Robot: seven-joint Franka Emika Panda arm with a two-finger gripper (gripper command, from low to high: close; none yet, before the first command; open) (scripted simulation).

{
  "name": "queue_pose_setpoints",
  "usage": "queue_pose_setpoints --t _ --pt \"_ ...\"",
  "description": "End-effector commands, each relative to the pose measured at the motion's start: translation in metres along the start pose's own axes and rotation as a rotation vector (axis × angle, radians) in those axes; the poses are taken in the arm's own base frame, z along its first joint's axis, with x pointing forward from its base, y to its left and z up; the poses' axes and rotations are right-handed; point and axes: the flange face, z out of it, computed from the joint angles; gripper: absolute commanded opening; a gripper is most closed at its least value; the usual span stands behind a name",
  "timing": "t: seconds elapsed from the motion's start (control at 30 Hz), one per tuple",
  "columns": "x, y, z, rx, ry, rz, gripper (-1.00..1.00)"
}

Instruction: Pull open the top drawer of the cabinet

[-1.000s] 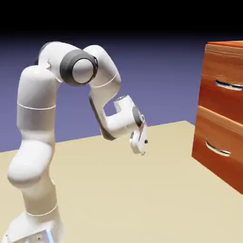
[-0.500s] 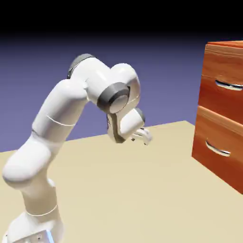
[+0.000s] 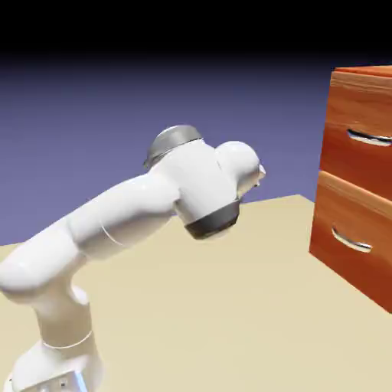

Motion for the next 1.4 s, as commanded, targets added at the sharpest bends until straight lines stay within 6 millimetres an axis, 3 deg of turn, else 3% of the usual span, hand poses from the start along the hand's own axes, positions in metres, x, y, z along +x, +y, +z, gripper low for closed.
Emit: queue_pose_setpoints --t 0.0,0.13,0.27,0.53,0.6,0.87,0.9,0.93,1.37 --pt "-0.008 -0.009 -0.001 0.014 -0.033 -0.038 0.0" --pt "-0.04 -0.054 -0.007 0.099 -0.154 -0.179 0.0" --pt "-0.067 -0.111 -0.018 0.232 -0.249 -0.304 0.0" --pt "-0.092 -0.257 -0.056 0.607 -0.304 -0.507 0.0" --pt "-0.092 -0.26 -0.057 0.613 -0.303 -0.509 0.0" --pt "-0.113 -0.283 -0.018 0.613 -0.303 -0.509 0.0" --pt "-0.113 -0.283 -0.018 0.613 -0.303 -0.509 -1.0" --pt "-0.113 -0.283 -0.018 0.613 -0.303 -0.509 -1.0" --pt "-0.071 -0.236 -0.096 0.613 -0.303 -0.509 -1.0"
